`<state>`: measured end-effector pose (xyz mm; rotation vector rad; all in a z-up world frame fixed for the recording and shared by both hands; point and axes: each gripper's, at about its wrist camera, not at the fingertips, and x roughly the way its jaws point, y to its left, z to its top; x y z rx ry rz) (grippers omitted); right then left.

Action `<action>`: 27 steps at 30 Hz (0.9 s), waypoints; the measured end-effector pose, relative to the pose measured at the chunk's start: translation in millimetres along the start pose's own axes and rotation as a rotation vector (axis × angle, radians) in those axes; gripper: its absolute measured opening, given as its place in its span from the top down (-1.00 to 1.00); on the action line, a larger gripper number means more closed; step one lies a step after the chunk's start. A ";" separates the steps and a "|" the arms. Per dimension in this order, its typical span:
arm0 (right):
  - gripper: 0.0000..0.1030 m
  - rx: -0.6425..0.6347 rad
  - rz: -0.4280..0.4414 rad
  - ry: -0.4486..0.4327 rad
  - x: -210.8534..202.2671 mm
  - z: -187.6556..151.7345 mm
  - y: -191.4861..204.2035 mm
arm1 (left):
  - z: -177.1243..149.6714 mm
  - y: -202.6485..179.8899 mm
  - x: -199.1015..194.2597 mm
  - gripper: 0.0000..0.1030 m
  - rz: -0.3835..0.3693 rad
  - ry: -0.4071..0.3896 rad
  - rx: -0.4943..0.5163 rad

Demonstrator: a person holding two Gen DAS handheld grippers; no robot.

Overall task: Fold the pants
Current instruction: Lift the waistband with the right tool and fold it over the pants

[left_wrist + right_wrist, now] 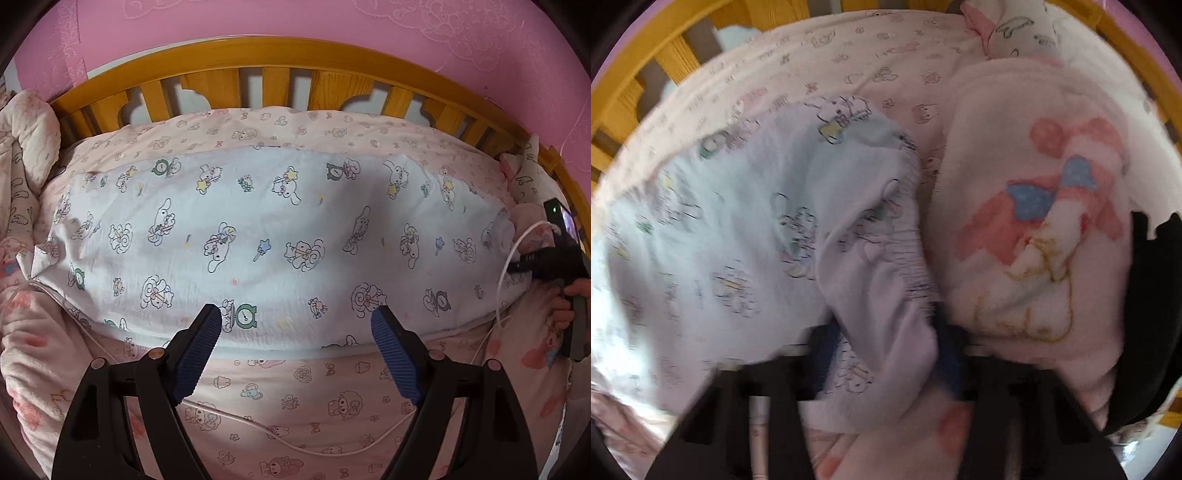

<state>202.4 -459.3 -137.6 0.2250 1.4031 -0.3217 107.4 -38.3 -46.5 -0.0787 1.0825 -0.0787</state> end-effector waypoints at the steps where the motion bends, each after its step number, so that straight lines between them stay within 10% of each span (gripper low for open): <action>1: 0.73 0.011 0.029 -0.008 -1.3 -1.6 -1.9 | 0.0 2.1 -1.3 -0.59 0.001 -0.005 -0.004; 20: 0.78 -0.278 0.194 -0.293 -113.6 -46.2 103.1 | 5.5 21.7 -12.1 -0.43 0.023 -0.056 -0.033; 27: 0.77 -0.007 0.110 -0.194 -80.6 -22.6 25.6 | 1.0 25.5 -11.4 -0.43 0.043 -0.062 -0.017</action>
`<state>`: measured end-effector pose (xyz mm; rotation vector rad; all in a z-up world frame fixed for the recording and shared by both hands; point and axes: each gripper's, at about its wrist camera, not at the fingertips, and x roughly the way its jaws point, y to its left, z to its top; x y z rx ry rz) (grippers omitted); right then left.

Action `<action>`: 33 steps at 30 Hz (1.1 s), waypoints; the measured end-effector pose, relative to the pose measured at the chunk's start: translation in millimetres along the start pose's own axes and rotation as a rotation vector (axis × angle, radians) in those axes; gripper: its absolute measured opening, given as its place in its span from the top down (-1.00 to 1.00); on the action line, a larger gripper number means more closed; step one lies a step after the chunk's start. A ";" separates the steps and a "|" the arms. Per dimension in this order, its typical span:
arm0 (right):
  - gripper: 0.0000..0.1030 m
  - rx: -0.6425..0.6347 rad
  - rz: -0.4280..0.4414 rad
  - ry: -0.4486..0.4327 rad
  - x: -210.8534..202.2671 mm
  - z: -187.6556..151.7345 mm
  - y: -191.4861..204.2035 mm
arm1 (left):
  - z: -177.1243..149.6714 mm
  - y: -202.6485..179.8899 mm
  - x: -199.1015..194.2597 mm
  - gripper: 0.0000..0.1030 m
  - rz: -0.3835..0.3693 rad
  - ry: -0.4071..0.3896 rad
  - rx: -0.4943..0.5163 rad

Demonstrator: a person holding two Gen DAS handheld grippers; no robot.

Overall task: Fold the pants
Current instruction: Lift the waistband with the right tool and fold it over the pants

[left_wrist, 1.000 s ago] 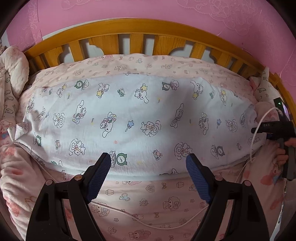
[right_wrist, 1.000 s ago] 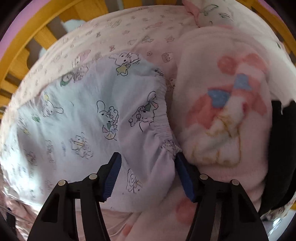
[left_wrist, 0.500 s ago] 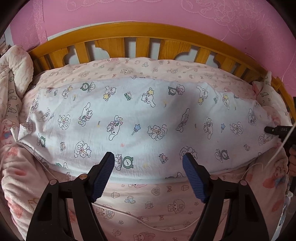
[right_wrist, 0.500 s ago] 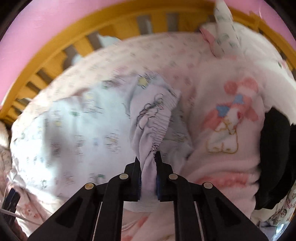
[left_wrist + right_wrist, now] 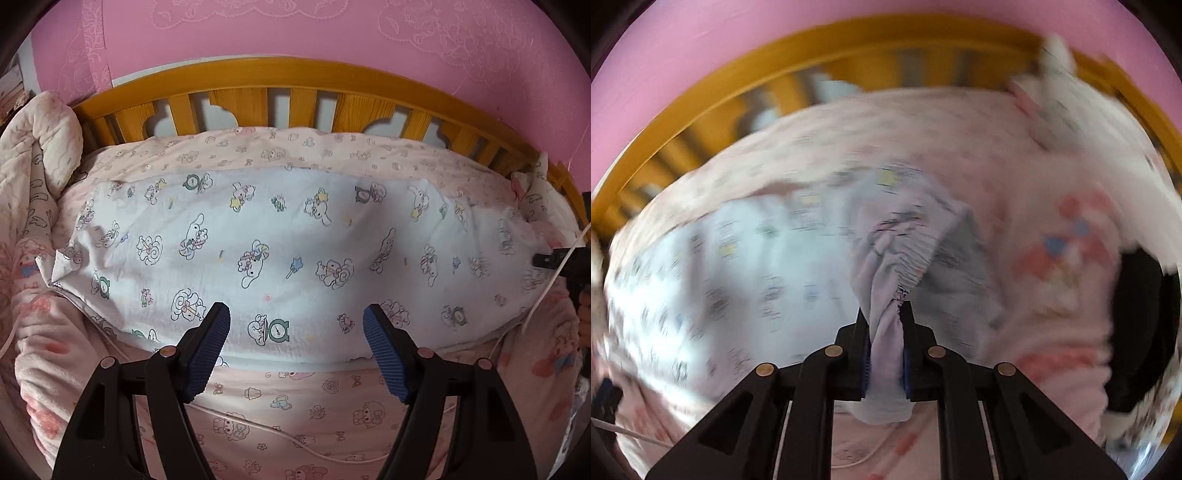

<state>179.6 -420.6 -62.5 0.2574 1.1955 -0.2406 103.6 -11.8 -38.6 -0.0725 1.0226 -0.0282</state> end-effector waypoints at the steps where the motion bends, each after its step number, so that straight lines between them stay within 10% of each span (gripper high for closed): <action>1: 0.75 0.027 -0.007 0.018 2.8 0.5 -10.3 | -1.1 -0.8 3.1 -0.43 -0.003 0.009 0.001; 9: -0.24 0.116 -0.037 0.139 41.0 7.2 -47.9 | -3.3 -19.5 6.5 -0.43 -0.018 0.019 0.052; 18: -0.25 -0.011 -0.161 0.238 99.6 25.8 -24.9 | -2.6 -19.5 7.3 -0.43 -0.006 0.026 0.056; 21: -0.21 -0.084 -0.214 0.261 116.1 25.3 -14.1 | -4.0 -19.0 5.8 -0.43 -0.006 0.022 0.060; 25: 0.75 -0.007 -0.097 0.278 117.6 24.9 -22.7 | -3.8 -15.5 7.2 -0.43 -0.001 0.022 0.053; 33: 0.76 -0.070 -0.001 0.073 40.6 11.8 8.0 | 0.5 -12.8 7.4 -0.43 0.006 0.012 0.046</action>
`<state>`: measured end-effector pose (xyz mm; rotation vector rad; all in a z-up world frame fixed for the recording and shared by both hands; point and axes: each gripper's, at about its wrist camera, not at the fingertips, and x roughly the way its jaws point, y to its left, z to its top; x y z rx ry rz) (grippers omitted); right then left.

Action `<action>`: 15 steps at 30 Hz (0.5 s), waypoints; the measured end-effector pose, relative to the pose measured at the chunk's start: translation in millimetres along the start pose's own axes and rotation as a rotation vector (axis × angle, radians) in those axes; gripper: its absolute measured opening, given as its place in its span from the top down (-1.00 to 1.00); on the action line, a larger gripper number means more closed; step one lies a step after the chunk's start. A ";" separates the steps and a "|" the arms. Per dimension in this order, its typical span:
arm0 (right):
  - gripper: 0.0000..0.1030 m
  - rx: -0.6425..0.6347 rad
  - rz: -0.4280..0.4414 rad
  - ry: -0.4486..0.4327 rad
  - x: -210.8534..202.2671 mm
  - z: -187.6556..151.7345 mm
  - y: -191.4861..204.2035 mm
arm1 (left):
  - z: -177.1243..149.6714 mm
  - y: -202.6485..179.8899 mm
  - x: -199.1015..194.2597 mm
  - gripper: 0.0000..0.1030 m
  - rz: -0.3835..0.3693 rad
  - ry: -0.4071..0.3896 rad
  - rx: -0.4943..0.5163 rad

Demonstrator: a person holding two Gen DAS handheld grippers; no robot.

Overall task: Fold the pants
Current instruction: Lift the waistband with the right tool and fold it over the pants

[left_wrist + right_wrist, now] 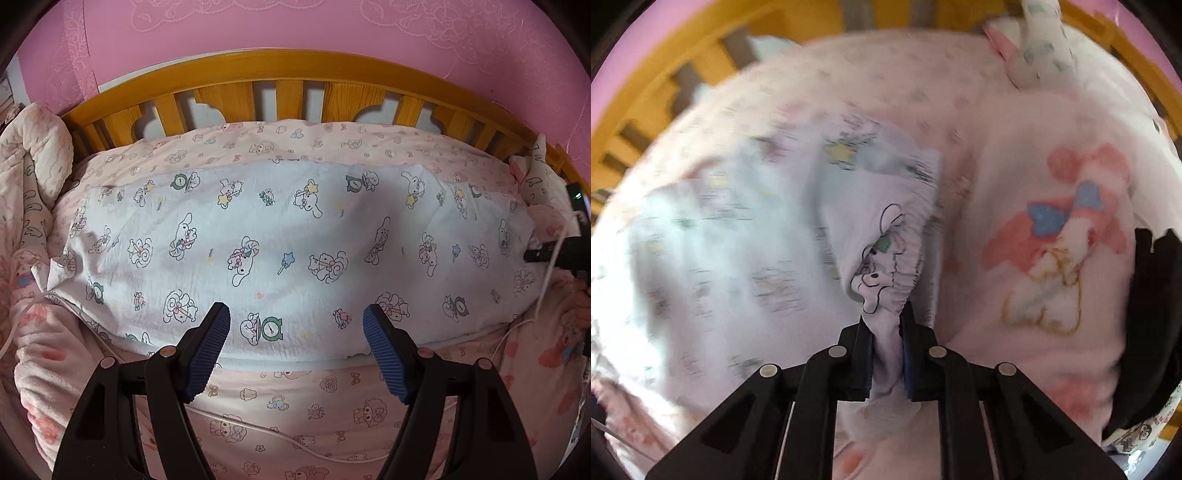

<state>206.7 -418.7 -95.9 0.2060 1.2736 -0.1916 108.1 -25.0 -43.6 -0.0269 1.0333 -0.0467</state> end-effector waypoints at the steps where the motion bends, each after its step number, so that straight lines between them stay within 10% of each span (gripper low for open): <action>1: 0.76 -0.014 0.002 -0.019 -7.3 -1.2 6.1 | 0.9 0.4 -1.4 -0.43 0.000 -0.005 -0.003; 15: 0.76 -0.382 0.236 -0.099 -45.2 -43.9 258.3 | -8.5 50.5 -10.6 -0.43 0.043 -0.026 -0.125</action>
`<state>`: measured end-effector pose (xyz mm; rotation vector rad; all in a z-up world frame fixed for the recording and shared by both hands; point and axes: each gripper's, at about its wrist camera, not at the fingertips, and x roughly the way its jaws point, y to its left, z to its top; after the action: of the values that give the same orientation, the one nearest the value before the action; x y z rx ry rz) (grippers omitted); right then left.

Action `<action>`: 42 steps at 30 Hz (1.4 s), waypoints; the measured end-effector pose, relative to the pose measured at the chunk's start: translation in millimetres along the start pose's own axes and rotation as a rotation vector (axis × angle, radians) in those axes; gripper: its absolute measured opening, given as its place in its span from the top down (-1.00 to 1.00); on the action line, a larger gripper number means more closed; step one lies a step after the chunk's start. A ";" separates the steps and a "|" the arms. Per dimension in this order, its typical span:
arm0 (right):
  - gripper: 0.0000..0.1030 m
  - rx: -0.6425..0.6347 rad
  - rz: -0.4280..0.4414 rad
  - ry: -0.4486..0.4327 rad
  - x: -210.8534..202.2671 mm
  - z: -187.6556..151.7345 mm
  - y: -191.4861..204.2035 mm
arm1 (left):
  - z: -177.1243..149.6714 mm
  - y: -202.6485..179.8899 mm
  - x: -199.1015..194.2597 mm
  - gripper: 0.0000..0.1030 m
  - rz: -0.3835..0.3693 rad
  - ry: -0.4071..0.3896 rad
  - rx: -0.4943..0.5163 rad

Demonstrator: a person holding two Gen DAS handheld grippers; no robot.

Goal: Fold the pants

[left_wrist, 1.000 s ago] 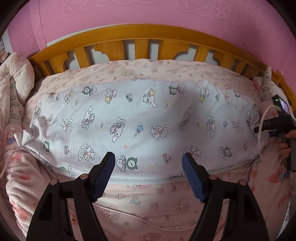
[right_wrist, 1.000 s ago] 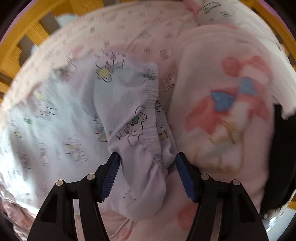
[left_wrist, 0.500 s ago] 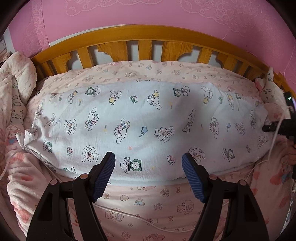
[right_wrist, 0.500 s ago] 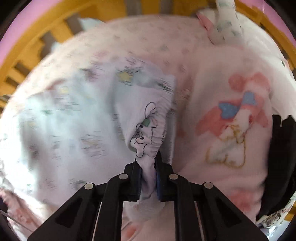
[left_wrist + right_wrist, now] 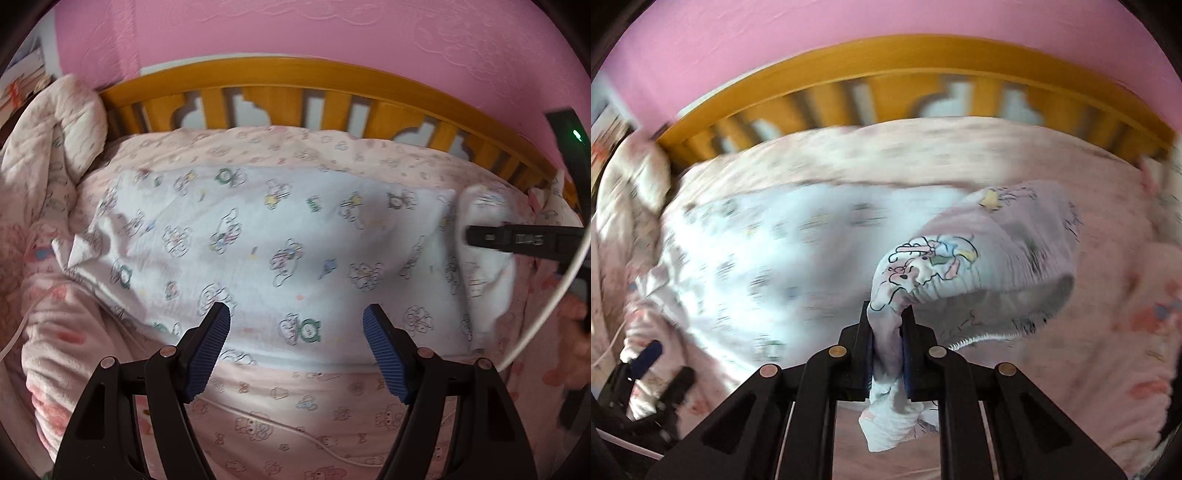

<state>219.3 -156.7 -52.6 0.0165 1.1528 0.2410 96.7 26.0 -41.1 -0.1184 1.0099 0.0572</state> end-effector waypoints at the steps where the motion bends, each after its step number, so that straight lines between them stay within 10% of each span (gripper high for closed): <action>1: 0.76 -0.017 0.003 0.004 4.3 0.4 9.3 | -1.6 4.5 0.3 -0.40 0.003 0.003 -0.009; 15: 0.59 -0.137 0.144 0.044 45.2 -22.6 103.7 | -19.9 68.8 -4.9 -0.33 0.070 0.041 -0.124; 22: -0.38 -0.162 0.127 -0.154 -45.2 -48.6 64.4 | -17.7 56.7 -15.6 -0.33 0.064 0.014 -0.099; 35: -0.38 -0.009 -0.034 -0.250 -208.7 -112.2 -50.5 | -5.8 2.1 -64.0 -0.33 -0.113 -0.026 0.041; 42: -0.38 0.073 -0.062 -0.202 -197.2 -122.6 -83.4 | 4.3 -31.5 -34.0 -0.33 -0.222 0.043 0.069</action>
<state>47.7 -290.4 63.8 0.0680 0.9589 0.1386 85.5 -4.5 -7.7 -0.1686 1.0352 -0.1832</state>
